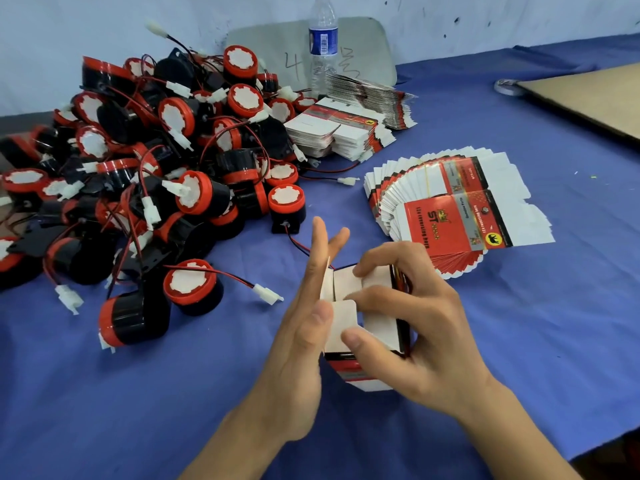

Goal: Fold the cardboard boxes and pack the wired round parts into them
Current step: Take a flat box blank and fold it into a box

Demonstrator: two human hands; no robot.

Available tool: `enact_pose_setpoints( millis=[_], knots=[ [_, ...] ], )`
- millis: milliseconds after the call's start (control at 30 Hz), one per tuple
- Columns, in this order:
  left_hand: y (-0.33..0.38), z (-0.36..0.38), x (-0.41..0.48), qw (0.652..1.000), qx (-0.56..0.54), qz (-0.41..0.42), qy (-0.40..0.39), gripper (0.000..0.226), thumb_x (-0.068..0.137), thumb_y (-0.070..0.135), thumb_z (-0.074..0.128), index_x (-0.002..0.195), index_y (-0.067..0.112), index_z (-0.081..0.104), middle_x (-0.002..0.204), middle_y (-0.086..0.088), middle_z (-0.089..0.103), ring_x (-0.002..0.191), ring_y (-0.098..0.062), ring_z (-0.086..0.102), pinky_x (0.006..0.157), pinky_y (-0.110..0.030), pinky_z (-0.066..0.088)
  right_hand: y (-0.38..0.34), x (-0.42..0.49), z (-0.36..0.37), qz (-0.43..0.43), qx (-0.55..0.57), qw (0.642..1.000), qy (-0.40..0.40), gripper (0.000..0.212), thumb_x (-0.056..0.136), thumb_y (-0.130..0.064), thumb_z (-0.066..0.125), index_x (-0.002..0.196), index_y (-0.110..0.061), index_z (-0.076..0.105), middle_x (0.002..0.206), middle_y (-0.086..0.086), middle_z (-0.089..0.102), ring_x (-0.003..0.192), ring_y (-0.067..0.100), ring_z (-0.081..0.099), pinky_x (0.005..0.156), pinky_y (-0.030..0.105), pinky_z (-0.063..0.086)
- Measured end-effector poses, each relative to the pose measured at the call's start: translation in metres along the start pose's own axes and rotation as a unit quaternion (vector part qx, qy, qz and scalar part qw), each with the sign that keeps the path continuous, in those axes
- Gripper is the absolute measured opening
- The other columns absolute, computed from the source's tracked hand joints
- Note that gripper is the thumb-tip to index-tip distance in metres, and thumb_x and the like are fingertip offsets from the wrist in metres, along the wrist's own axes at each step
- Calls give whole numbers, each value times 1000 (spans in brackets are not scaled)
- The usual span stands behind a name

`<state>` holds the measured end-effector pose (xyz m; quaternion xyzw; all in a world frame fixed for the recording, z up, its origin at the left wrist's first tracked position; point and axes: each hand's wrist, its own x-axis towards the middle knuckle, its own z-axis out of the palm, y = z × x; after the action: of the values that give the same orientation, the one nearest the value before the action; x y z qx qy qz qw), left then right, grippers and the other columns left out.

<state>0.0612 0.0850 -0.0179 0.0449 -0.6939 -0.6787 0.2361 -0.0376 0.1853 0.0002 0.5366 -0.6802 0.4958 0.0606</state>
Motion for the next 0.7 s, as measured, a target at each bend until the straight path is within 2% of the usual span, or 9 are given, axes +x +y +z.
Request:
enact_pose_setpoints(
  millis=[67,167,267,367,433,500,567,700],
  knots=[
    [6,-1,1,998,-57,-9,0,63,94,49,32,153,36,16,155,6,33,142,-18,34,115,-42,29,1,0,2,0,9,1000,15,29,78,-32,61,76,-5,72,100,7,54,85,26,54,78,21,37],
    [9,1,1,992,-124,-17,-2,68,92,61,44,151,37,22,156,6,33,141,-17,36,109,-27,35,0,-1,5,-11,24,999,48,26,77,-28,62,79,-3,68,98,6,55,87,30,56,79,27,42],
    [12,3,3,990,-137,-21,15,59,88,63,49,143,44,36,153,13,36,139,-12,38,104,-22,39,-3,-2,6,4,81,995,55,22,76,-23,60,90,-6,57,98,2,55,92,34,55,78,37,46],
    [8,4,2,992,-123,-16,29,39,98,49,39,136,52,42,151,17,38,140,-11,37,110,-25,35,-9,-1,8,40,111,992,32,20,75,-17,50,94,-11,54,98,-10,55,98,32,51,83,34,43],
    [6,3,2,991,-126,-23,34,41,98,40,29,135,52,42,149,17,41,139,-11,38,111,-30,36,-12,0,10,56,95,993,32,22,73,-17,45,91,-10,56,94,-13,55,99,28,50,84,28,40],
    [7,2,2,990,-131,-25,35,41,97,38,36,135,51,43,148,17,43,139,-12,39,112,-38,36,-14,1,12,61,91,993,38,25,71,-16,44,91,-10,57,93,-13,57,99,27,50,84,25,40],
    [9,1,2,991,-128,-31,30,45,94,36,42,138,48,43,147,18,43,138,-12,39,114,-39,33,-15,1,12,63,96,993,36,27,71,-16,44,95,-14,56,92,-12,58,100,25,50,83,22,41],
    [10,1,2,991,-121,-50,25,49,91,31,34,139,41,39,147,14,45,139,-15,39,113,-42,29,-14,2,12,60,63,996,17,29,73,-17,44,97,-15,60,88,-9,59,103,24,47,85,22,42]
  ],
)
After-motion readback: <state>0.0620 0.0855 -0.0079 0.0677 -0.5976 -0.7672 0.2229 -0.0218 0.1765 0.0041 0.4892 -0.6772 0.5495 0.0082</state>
